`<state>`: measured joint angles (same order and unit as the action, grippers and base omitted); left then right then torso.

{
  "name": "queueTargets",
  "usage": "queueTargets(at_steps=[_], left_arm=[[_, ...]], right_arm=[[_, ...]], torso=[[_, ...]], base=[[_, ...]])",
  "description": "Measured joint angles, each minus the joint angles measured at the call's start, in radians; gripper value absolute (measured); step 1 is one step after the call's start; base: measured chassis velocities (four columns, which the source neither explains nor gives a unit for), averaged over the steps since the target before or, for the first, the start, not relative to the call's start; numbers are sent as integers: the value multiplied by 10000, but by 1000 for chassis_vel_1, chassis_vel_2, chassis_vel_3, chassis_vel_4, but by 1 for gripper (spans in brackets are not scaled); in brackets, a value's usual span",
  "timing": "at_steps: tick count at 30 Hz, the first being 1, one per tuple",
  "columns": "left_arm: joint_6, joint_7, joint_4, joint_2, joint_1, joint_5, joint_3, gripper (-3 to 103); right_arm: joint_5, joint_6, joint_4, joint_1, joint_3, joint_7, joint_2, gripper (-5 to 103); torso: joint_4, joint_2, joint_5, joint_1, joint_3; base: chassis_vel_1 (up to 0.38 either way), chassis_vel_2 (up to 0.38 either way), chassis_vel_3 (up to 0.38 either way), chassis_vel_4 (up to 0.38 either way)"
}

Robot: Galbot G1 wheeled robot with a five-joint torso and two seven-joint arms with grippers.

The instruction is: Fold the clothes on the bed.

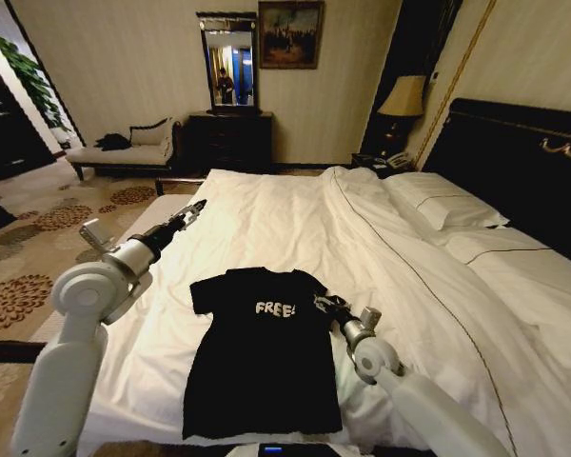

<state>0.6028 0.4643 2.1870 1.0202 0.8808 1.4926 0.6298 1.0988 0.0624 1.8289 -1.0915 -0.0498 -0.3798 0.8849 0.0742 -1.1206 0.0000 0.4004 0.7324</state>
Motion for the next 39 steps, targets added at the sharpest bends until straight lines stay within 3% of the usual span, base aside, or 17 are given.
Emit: queueTargets(at_steps=[5,12,19,39], left_arm=[[2,-68,-86,-40,-52,-35,-74,100],[3,-132,-194,-29,-118,-107,-152,100],[2,-138,-207,-46,-141,-118,-174,100],[-7,-140,-73,-65,-24,-165,-128,100]], right_arm=[[800,-289,-269,136,-187,575,-171,100],[1250,213,-534,-114,-243,1641,-345,100],[518,79,-829,-124,-84,1642,-204,100],[747,-214,-1190,-3,-388,1408,-186,100]], torso=[[0,0,1,1,0],[1,0,-2,1,0],[1,0,1,0,0],[1,-1,0,0,0]], base=[[0,0,0,0],[0,0,0,0],[0,0,0,0],[0,0,0,0]])
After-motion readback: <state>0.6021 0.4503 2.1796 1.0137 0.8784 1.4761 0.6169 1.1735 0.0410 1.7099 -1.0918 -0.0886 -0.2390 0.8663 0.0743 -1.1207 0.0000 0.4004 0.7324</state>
